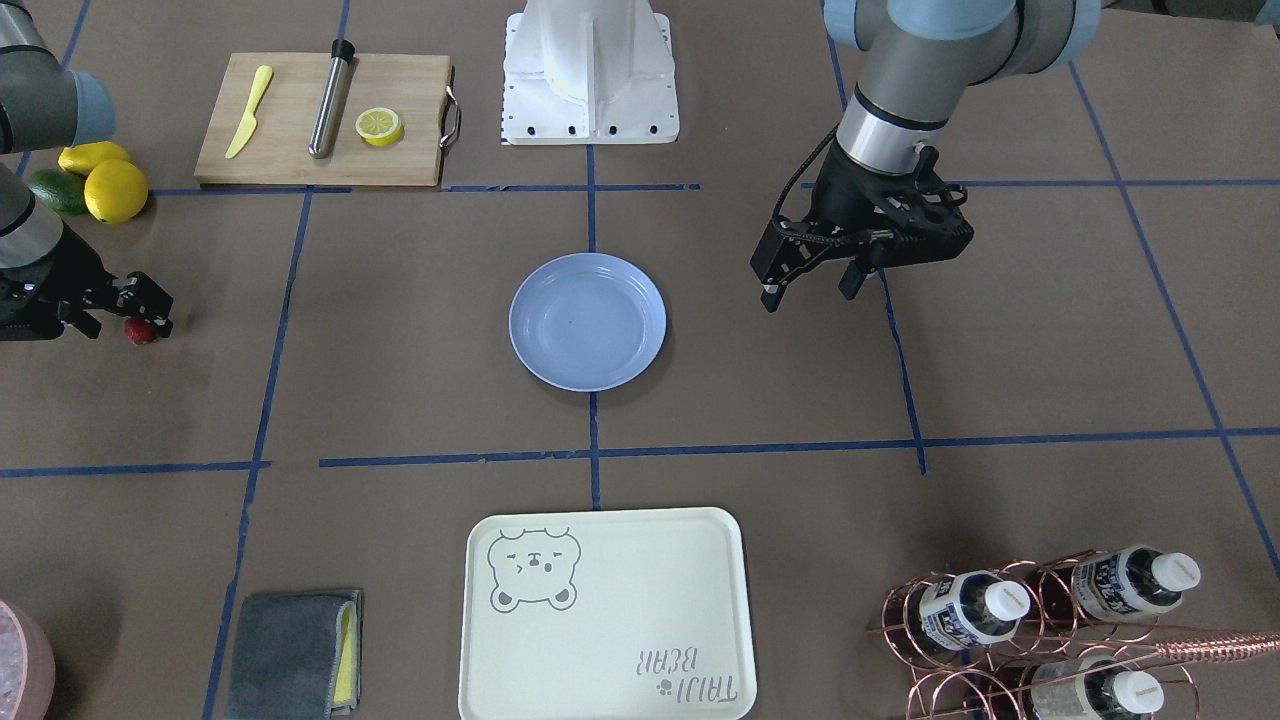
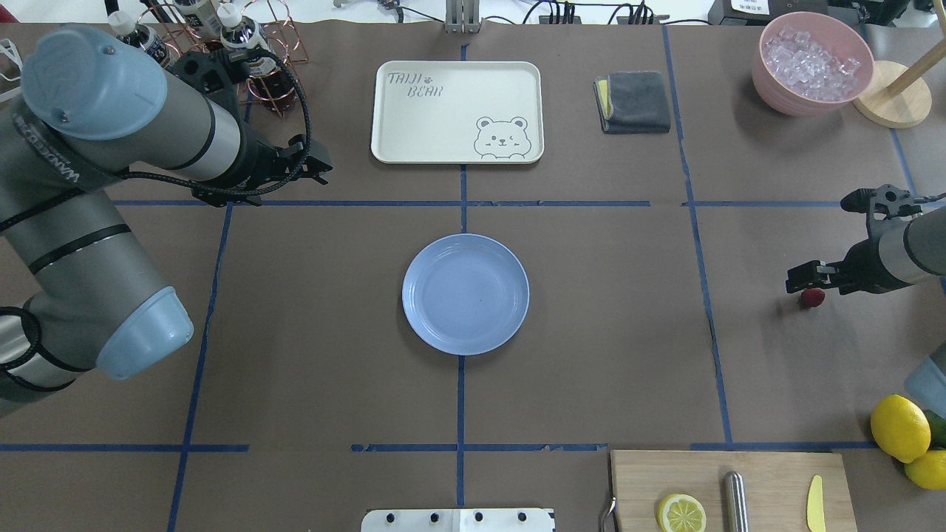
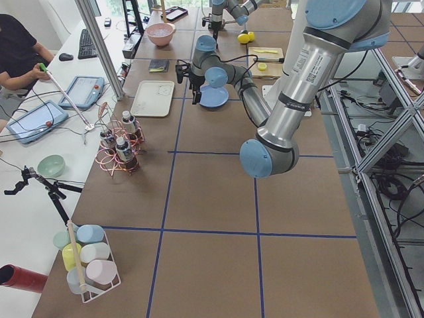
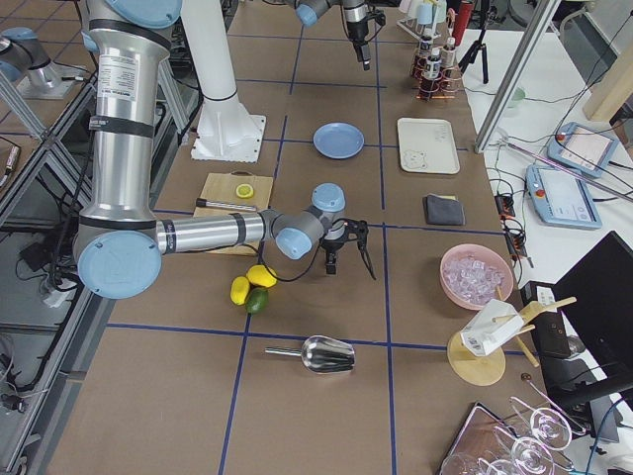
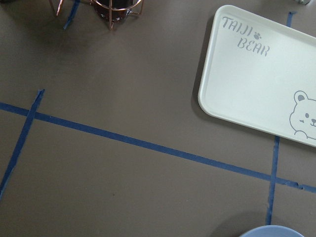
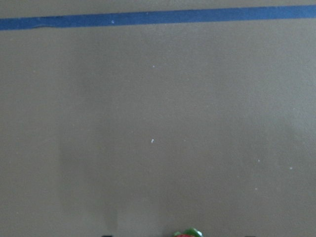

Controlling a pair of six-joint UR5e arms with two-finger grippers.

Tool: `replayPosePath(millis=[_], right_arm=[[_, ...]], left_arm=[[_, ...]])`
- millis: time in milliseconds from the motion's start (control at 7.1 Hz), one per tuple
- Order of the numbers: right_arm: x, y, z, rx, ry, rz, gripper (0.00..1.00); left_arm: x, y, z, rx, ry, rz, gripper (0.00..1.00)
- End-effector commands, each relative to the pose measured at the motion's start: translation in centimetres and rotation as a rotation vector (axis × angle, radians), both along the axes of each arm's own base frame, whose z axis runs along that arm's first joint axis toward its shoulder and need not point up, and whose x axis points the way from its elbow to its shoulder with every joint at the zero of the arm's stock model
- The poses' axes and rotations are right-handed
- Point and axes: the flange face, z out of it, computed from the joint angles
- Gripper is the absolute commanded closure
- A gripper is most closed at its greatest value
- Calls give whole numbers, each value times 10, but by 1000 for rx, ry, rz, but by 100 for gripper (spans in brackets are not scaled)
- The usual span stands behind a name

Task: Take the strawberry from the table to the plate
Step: 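Release the plate and raise the left gripper while the right gripper reaches out, then lower the right gripper onto the red strawberry and close on it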

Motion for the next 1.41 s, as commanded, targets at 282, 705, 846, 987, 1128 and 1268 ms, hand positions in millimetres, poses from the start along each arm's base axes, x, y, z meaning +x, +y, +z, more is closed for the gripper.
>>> replayPosePath(millis=[282, 705, 846, 987, 1128, 1268], right_arm=[[0, 0, 3, -11, 6, -3, 36], [2, 3, 7, -19, 11, -6, 37], [2, 3, 7, -20, 9, -4, 38], [2, 3, 6, -19, 8, -3, 42], [1, 2, 4, -17, 6, -4, 57], [1, 2, 3, -16, 5, -4, 100]], left_arm=[[1, 0, 2, -2, -1, 2, 0], [1, 0, 0, 1, 1, 2, 0], [1, 0, 0, 1, 1, 2, 0], [0, 0, 0, 1, 1, 1, 0], [0, 0, 0, 1, 1, 0, 0], [0, 0, 0, 2, 2, -2, 0]])
